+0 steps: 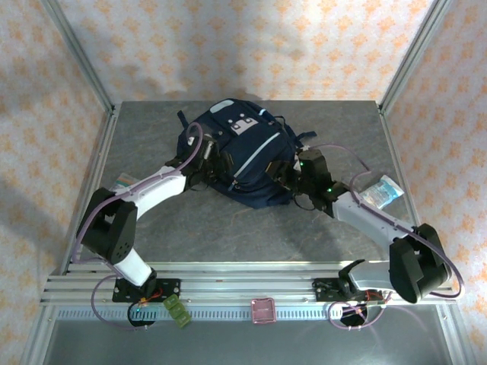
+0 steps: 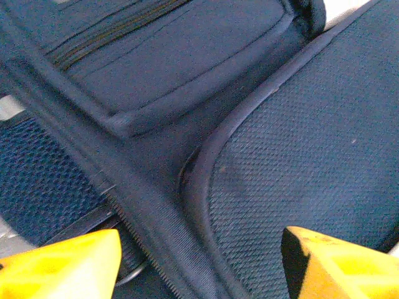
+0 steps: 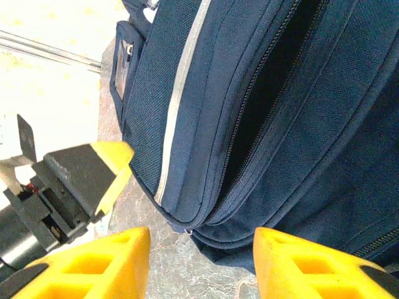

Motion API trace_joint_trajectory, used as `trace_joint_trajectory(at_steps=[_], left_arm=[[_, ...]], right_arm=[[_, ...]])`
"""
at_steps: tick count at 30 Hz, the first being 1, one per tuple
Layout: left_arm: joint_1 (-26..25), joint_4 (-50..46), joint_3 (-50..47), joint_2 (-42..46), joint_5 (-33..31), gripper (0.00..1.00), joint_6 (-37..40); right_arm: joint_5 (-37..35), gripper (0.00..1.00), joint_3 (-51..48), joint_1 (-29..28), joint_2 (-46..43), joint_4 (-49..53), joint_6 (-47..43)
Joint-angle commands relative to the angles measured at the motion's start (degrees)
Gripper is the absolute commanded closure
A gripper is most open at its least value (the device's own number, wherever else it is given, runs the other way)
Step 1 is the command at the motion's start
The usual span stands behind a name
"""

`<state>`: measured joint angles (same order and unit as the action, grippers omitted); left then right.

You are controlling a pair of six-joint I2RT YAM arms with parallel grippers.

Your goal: Pack the student bag

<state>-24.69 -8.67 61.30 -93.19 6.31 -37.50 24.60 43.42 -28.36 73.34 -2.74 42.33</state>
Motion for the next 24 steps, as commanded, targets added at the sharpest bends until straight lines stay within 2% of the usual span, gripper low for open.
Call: trace_joint_trajectory(at_steps=[1,5,10,13,15,18,20,21,24], left_arm=[[0.44,1.97,3.01,-1.06,0.81,0.36,0.84],[0.43,0.88,4.30,-2.72,2.34,0.38,1.19],[0.43,-1.75,5.83,-6.52,3.63,0.31,1.12],[0.19,-1.91,5.86,-7.83,4.19,0.32,0.75],[0.14,-0.21,5.22,-8.06,5.62,0.47,0.39],[0.08,1.47,5.26,-7.98,7.97,0.81,-0.36],[0.12,1.39,6.05,-7.64,9.12,0.97,-0.97],[0.08,1.35,6.52,-7.18,10.03,1.00,-1.37],[0.00,1.59,6.96,-5.22,11.85,1.00,-2.77]], right_arm=[[-1.07,0.54,-2.12,-0.30,-1.47,-2.01,-0.13],[-0.43,0.54,-3.32,-0.29,-1.13,-3.27,0.65],[0.19,0.54,-2.84,-0.61,-0.83,-3.61,0.49],[-0.17,0.54,-2.33,-1.25,-0.74,-3.00,-0.05],[-0.22,0.54,-2.31,-1.71,-0.57,-2.97,-0.26],[-0.97,0.56,-1.45,-3.21,0.26,-2.09,-1.43],[-2.13,0.57,-0.04,-5.02,0.98,-0.55,-2.99],[-2.52,0.57,0.78,-6.08,1.53,0.24,-3.94],[-3.36,0.57,3.22,-9.14,3.77,2.10,-5.96]])
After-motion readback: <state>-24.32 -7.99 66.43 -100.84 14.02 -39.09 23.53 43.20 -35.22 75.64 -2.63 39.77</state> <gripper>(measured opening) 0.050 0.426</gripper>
